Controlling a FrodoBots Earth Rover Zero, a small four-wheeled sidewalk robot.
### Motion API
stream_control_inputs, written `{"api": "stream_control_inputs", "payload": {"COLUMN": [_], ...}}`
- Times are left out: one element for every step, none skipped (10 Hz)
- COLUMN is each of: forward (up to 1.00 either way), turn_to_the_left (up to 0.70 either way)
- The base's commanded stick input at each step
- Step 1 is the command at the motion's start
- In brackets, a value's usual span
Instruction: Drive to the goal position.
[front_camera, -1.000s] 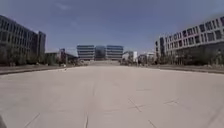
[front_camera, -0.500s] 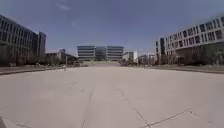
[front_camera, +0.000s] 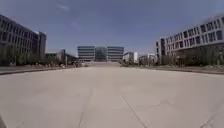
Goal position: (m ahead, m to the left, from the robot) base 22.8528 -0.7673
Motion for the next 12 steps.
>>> {"api": "stream_control_inputs", "payload": {"forward": [0.70, 0.70, 0.70, 0.70, 0.70, 0.70, 0.70, 0.70, 0.70, 0.70, 0.70, 0.70], "turn_to_the_left": [0.02, 0.02, 0.02, 0.02, 0.02, 0.02, 0.02, 0.02, 0.02, 0.02, 0.02, 0.02]}}
